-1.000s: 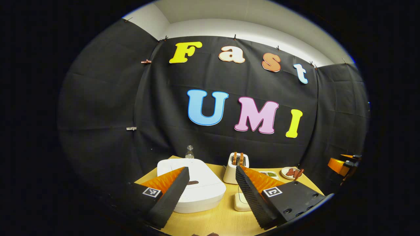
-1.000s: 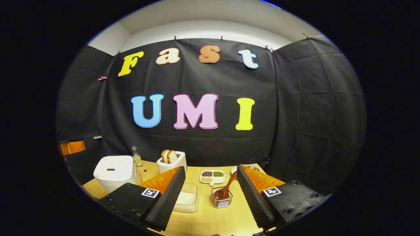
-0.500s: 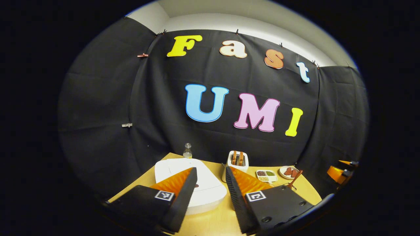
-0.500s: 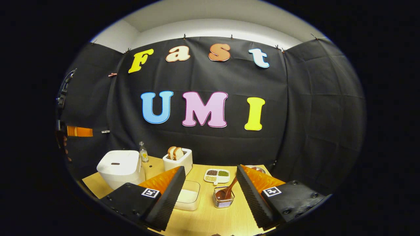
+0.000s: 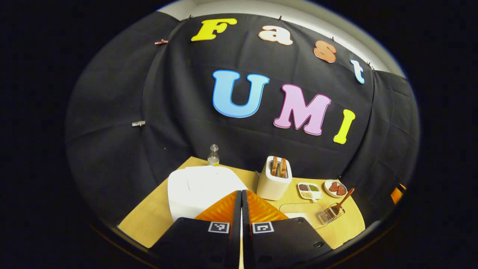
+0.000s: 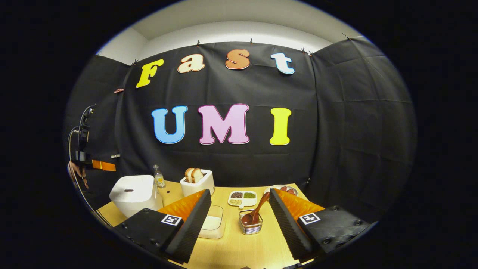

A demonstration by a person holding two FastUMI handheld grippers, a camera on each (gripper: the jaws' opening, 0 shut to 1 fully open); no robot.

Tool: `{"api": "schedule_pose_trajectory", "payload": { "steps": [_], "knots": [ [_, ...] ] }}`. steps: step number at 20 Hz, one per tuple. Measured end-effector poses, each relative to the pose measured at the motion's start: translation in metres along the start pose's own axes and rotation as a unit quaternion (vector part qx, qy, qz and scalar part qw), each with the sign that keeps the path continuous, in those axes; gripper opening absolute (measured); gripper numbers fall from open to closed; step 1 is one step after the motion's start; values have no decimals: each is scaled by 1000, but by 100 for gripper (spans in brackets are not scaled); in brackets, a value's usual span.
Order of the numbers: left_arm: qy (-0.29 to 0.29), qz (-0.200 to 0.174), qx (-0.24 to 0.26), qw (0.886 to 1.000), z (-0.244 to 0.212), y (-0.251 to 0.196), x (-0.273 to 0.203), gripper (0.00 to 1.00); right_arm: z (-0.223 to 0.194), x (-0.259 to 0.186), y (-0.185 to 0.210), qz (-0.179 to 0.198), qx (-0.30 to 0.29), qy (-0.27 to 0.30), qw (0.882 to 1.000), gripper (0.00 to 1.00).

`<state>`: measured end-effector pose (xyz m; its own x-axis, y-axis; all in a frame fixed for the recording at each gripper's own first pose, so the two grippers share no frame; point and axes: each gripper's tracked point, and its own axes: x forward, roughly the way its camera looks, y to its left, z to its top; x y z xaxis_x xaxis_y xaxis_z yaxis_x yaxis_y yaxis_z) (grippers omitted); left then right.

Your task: Close the left gripper, press the button to open the rice cooker; take a wooden spoon from the chopstick holder with the right hand, scoop a spoonful of rice and pour it into the rice cooker, then put the wooden spoon back into the chopstick holder.

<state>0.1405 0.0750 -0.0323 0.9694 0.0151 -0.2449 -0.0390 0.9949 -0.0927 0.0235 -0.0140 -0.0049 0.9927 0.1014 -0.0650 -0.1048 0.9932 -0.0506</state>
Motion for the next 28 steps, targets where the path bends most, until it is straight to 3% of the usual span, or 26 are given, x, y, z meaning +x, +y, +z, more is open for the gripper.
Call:
{"api": "schedule_pose_trajectory", "payload": {
  "steps": [4,9,19,24,28],
  "knots": [
    [40,11,22,999,-32,22,40,7,-5,-5,-18,-22,0,8,1000,98],
    [74,27,-10,997,-56,42,71,7,-15,-11,-35,-53,12,19,998,98],
    [109,35,-26,993,-86,40,83,8,-35,-20,-55,-91,26,36,995,98],
    [102,38,-40,993,-75,39,77,8,-39,-17,-60,-90,34,42,994,98],
    [21,60,19,998,-18,37,51,7,-36,-8,-66,-86,35,37,995,98]
  ]
}}
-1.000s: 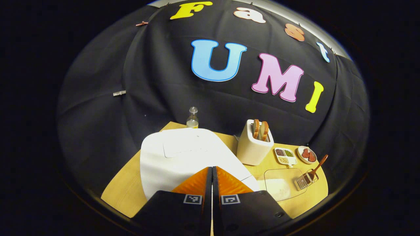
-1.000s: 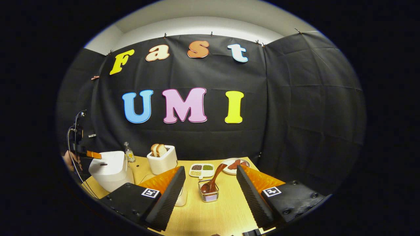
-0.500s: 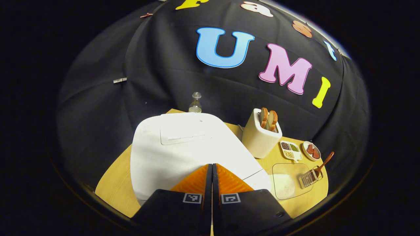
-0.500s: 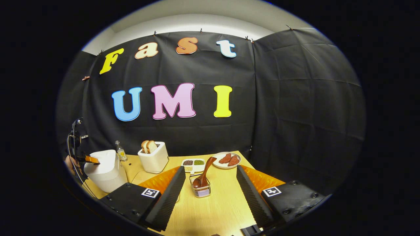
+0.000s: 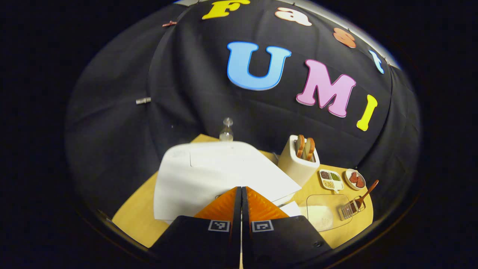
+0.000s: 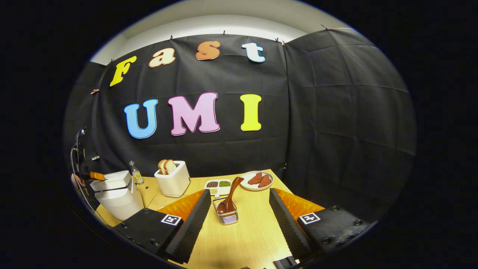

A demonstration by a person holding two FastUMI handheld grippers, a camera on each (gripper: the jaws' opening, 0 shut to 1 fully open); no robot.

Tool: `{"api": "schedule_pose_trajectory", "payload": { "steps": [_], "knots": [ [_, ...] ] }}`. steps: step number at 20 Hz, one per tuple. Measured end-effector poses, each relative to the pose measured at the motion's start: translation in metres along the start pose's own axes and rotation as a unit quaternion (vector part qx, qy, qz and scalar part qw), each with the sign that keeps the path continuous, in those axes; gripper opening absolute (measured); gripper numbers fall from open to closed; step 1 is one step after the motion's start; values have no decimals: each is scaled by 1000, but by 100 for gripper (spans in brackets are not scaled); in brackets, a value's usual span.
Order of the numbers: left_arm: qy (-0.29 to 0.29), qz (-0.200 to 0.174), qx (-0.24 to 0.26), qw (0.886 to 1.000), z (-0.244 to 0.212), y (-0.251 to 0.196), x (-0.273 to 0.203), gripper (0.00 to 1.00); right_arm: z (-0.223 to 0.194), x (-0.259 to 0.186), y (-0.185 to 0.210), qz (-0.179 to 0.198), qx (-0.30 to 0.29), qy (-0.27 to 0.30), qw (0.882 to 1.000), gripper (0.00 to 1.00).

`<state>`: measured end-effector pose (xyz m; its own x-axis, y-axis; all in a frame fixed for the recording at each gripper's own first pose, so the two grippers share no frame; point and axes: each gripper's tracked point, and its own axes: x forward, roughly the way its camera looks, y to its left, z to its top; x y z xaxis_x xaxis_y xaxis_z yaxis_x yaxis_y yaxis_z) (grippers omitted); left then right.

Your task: Close the left gripper, press the button to open the rice cooker; take a wooden spoon from the chopstick holder with the right hand, scoop a spoonful of rice and pour it into the rice cooker, then put the wooden spoon back into the chopstick holder.

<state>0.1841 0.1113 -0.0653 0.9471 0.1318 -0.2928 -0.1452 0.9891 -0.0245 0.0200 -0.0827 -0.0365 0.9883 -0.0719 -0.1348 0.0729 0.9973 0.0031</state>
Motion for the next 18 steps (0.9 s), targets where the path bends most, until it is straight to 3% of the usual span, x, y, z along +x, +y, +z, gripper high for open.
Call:
{"api": "schedule_pose_trajectory", "payload": {
  "steps": [5,12,16,18],
  "knots": [
    [-80,19,40,996,48,-14,-61,7,6,18,-1,15,-3,-7,1000,98],
    [-75,6,-2,997,11,-49,-140,9,-2,48,7,55,-9,9,998,98],
    [-65,29,-15,997,-16,-58,-165,23,-16,75,6,73,-2,30,997,98],
    [-64,30,-26,997,-29,-68,-170,38,-25,89,5,81,8,44,996,98]
  ]
}}
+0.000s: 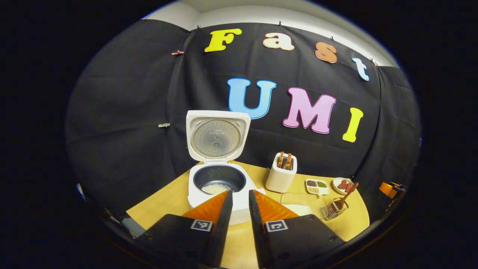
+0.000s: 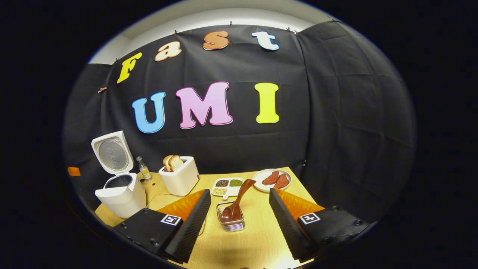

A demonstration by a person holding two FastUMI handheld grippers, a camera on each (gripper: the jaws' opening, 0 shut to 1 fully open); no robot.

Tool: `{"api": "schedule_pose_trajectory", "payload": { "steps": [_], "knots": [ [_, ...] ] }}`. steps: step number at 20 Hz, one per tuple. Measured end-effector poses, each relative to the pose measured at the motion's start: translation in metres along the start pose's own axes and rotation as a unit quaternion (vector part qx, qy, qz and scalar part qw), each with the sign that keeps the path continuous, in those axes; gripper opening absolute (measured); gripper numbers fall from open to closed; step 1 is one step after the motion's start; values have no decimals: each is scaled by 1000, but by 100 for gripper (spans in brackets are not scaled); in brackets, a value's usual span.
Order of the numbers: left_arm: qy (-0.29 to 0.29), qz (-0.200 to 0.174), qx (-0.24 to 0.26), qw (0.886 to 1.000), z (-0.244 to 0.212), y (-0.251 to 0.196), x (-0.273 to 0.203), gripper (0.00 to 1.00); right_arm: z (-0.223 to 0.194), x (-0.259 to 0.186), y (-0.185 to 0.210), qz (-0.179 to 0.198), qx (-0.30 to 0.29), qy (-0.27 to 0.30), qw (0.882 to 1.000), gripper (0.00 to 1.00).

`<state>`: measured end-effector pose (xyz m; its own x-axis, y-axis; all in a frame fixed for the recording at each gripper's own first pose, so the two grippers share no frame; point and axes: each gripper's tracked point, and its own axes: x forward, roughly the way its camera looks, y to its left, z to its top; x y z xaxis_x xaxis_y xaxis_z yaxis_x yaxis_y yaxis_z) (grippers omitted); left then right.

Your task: Close the left gripper, press the button to open the rice cooker; take a wooden spoon from the chopstick holder with the right hand, scoop a spoonful of rice and pour it into the rice cooker, then put the wooden spoon back into the chopstick holder.

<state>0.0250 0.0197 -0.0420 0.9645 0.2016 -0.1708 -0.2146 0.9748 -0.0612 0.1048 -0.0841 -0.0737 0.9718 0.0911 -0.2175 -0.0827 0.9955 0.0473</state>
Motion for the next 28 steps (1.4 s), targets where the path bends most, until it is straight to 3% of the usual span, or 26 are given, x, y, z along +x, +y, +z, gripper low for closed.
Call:
{"api": "schedule_pose_trajectory", "payload": {
  "steps": [1,3,6,7,17,23,25,28],
  "knots": [
    [-2,7,2,1000,-7,3,-4,48,-5,8,-1,3,8,8,1000,98],
    [7,21,9,1000,-23,1,-10,60,-16,25,-6,6,31,29,999,98],
    [16,42,31,998,-39,0,-24,95,-34,53,-7,16,62,62,996,99],
    [24,47,34,998,-47,-2,-30,98,-42,61,-8,19,72,76,994,98],
    [100,68,22,992,-119,-16,-54,96,-96,141,3,41,140,167,975,99],
    [122,68,17,990,-133,-19,-46,96,-127,188,3,26,163,202,965,97],
    [130,66,14,989,-139,-18,-42,96,-134,206,4,21,176,208,962,92],
    [143,62,8,988,-147,-19,-36,96,-137,217,7,14,214,215,953,75]
  ]
}}
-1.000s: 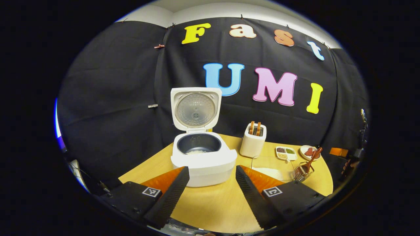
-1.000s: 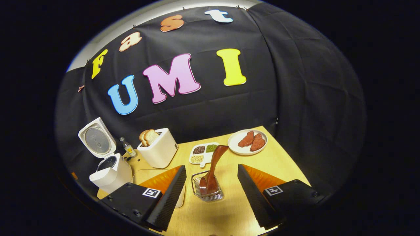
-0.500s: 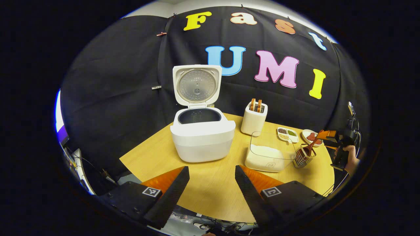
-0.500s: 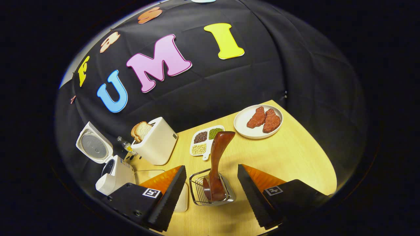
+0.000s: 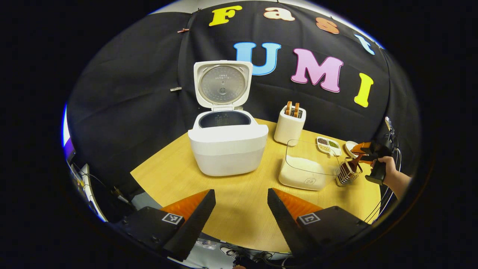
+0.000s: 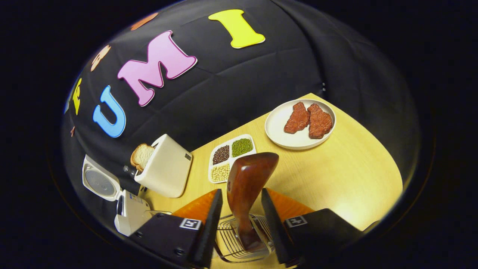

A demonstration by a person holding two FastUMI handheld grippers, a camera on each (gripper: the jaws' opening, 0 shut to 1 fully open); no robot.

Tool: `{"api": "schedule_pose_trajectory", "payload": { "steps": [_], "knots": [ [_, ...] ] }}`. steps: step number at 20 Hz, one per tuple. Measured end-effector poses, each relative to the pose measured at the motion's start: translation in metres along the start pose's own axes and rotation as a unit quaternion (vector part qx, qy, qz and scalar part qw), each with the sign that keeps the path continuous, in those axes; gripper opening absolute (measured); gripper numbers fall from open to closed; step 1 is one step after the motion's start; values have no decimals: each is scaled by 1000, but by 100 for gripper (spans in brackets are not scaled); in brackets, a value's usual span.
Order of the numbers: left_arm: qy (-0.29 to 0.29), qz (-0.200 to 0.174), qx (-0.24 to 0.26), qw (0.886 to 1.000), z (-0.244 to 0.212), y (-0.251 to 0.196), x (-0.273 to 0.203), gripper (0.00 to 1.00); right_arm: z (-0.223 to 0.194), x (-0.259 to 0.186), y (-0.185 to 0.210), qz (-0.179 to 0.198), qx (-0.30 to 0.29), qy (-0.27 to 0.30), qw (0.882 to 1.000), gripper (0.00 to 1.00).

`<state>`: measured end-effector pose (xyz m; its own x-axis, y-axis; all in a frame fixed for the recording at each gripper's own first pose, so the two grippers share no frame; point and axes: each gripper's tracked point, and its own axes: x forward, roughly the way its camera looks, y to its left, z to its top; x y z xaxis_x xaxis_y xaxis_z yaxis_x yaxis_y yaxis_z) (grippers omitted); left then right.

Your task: Close the left gripper, press the button to open the rice cooker; take a wooden spoon from the chopstick holder with the right hand, scoop a spoonful of rice and pour it into the rice cooker, then put the wooden spoon back into the chopstick holder.

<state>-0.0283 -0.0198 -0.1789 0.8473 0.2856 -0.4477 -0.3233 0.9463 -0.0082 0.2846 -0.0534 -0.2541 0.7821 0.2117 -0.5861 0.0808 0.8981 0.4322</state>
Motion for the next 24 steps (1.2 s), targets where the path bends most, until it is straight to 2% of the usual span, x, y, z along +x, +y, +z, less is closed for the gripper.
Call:
{"api": "schedule_pose_trajectory", "payload": {
  "steps": [1,2,4,7,15,18,21,22,23,24],
  "knots": [
    [3,-4,-2,1000,-1,-2,2,96,0,0,-1,-4,8,2,1000,56],
    [3,-8,-3,1000,-2,-4,2,97,1,-2,-3,-14,11,0,1000,31],
    [3,-17,1,1000,-2,-5,3,97,-1,-5,-8,-34,3,-1,999,23],
    [0,-33,7,999,-2,-3,4,97,12,-34,2,-38,-19,-32,999,18],
    [-12,-112,4,994,14,13,18,96,73,-133,53,-40,-41,-132,990,18],
    [-21,-138,6,990,23,22,27,96,76,-159,76,-39,-44,-153,987,18],
    [-31,-150,18,988,28,34,33,96,65,-168,104,-36,-73,-159,984,17],
    [-30,-153,19,988,28,39,34,96,58,-166,114,-33,-84,-157,983,13],
    [-30,-155,21,987,27,44,35,96,50,-164,126,-28,-93,-154,983,18],
    [-29,-156,24,987,27,50,37,96,43,-160,139,-22,-101,-151,983,18]
  ]
}}
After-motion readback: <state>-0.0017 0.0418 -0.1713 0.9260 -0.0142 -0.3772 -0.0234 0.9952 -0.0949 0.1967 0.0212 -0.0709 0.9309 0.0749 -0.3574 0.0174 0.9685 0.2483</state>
